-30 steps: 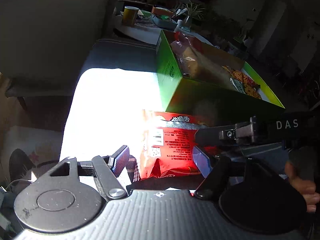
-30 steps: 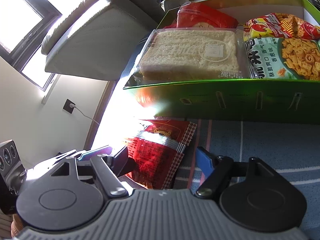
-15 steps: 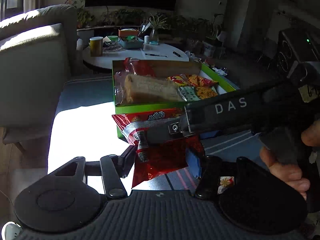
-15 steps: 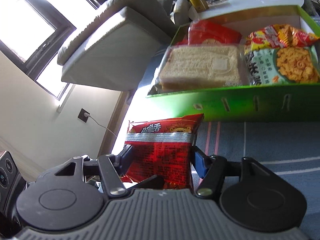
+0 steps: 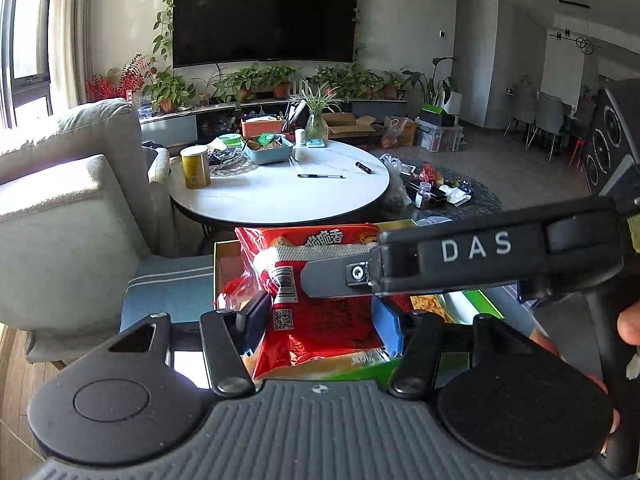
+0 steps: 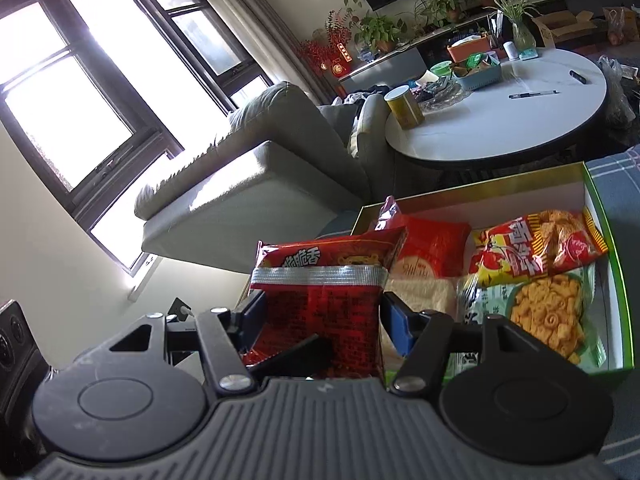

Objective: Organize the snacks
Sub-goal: 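Carry the red packet with the left tool into the green box and release, then move both tools down to the loose snack packets on the table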

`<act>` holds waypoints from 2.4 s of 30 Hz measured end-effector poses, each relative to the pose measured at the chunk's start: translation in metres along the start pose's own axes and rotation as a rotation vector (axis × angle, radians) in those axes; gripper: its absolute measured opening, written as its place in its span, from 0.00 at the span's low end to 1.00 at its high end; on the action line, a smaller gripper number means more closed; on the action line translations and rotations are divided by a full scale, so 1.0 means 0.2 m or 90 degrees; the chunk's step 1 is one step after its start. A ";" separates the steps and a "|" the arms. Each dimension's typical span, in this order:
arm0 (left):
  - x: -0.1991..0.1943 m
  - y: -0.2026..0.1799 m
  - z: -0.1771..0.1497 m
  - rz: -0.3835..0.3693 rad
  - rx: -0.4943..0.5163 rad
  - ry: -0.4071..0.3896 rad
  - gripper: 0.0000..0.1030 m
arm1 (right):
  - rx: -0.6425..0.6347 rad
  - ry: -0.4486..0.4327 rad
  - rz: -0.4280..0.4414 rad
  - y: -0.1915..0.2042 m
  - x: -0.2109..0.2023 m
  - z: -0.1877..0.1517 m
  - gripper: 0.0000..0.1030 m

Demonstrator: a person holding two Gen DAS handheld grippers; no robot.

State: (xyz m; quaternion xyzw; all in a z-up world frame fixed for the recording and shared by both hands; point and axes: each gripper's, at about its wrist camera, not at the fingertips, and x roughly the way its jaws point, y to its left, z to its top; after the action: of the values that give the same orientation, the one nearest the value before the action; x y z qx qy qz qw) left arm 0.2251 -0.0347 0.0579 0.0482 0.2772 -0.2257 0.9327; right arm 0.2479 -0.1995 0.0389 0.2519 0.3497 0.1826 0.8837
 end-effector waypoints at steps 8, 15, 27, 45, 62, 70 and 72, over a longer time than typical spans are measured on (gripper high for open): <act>0.21 0.06 -0.03 0.016 -0.015 0.052 0.51 | 0.023 0.019 -0.002 -0.11 0.12 0.03 0.66; 0.39 0.17 -0.11 0.025 -0.035 0.099 0.57 | 0.034 0.086 -0.044 -0.22 0.34 -0.03 0.66; 0.42 0.19 -0.18 0.019 -0.056 0.130 0.63 | 0.014 0.120 -0.070 -0.23 0.38 -0.07 0.66; -0.10 0.26 -0.28 0.086 -0.124 0.046 0.68 | 0.044 -0.016 -0.059 -0.29 -0.20 -0.17 0.83; -0.40 0.26 -0.76 0.107 -0.159 0.092 0.69 | -0.076 0.053 -0.080 -0.08 -0.37 -0.55 0.85; -0.44 0.22 -0.81 0.099 -0.151 0.089 0.69 | -0.085 0.081 -0.096 -0.06 -0.40 -0.67 0.86; -0.45 0.22 -0.83 0.100 -0.155 0.089 0.69 | -0.084 0.082 -0.097 -0.06 -0.41 -0.69 0.86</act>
State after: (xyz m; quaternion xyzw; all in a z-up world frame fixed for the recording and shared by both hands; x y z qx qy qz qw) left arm 0.0957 0.0768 -0.0347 -0.0284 0.3622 -0.1130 0.9248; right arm 0.0945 -0.2060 -0.0110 0.1533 0.4111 0.1532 0.8855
